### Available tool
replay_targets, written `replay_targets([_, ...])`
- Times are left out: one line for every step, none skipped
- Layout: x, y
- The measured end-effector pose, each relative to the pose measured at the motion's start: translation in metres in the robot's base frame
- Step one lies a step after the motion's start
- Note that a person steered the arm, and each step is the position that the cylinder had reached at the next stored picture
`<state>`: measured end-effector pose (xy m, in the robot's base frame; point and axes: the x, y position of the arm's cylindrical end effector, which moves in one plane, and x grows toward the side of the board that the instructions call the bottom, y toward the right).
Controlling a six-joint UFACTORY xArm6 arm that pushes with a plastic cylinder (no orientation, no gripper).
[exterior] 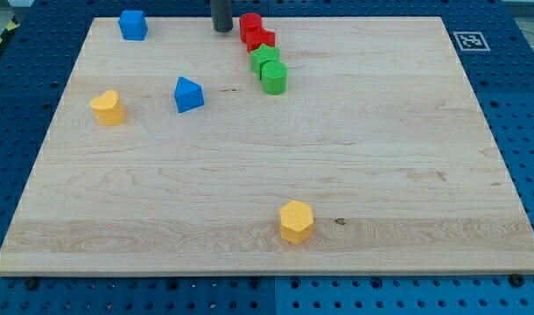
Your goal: Slightly push the red circle to the right
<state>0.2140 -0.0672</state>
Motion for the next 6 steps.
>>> replay_targets([0.0,0.012])
replay_targets([0.0,0.012])
replay_targets([0.002,0.013])
replay_targets([0.002,0.017])
replay_targets([0.002,0.023])
replay_targets([0.002,0.024])
